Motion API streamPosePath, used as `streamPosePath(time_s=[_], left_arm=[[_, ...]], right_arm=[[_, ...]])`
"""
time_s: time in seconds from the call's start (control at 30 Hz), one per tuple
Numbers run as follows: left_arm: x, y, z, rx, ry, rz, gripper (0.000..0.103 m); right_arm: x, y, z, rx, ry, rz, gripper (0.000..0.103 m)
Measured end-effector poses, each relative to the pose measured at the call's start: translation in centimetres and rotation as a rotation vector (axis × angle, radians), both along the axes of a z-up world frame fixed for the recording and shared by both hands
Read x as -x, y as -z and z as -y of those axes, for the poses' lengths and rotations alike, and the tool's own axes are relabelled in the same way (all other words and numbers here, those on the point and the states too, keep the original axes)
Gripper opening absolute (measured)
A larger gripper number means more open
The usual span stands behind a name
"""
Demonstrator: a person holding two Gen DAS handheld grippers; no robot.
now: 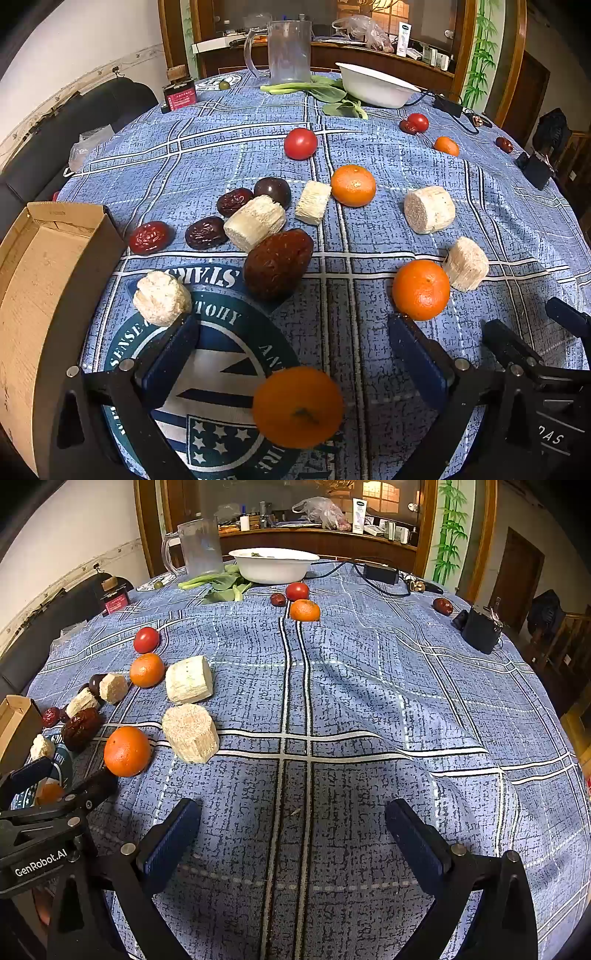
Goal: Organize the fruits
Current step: 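Move the left gripper toward the orange on the tablecloth logo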
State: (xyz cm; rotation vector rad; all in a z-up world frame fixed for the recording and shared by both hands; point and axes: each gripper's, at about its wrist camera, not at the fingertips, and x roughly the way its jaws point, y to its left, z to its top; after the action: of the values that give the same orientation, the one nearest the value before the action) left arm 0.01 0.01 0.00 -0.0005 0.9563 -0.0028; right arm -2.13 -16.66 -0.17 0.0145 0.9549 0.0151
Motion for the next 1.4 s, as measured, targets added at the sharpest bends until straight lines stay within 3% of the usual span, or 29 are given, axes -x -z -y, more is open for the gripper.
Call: streamPosePath(time_s=[0.3, 0.4, 0.57, 0.7, 1.4], left_arm=[[0.4, -0.6, -1.0, 0.023, 0.024, -0.041, 0.103], [1.7, -1.6, -1.8, 0.028, 0.010, -0.004, 0.103], [3.5, -3.9, -2.7, 0.001, -0.003, 0.077, 0.103], [4.5, -5.0, -3.5, 0.010, -0.005, 0.109, 0.103], [5.5, -5.0, -4.2, 0.014, -0.009, 0.105, 0.103]], right_arm=[[0.5, -0.3, -0.1, -0.031, -0.023, 0.000, 0.103], [2.1, -1.6, -0.5, -0.084, -0.050, 0.040, 0.103], [3.7, -3.7, -2.0, -0.072, -0.095, 0.151, 0.103], [4.3, -4.3, -3.0, -0.084, -0.116, 0.169, 0.103], [5.7, -5.0, -4.7, -0.088, -0.169, 0.199, 0.103]])
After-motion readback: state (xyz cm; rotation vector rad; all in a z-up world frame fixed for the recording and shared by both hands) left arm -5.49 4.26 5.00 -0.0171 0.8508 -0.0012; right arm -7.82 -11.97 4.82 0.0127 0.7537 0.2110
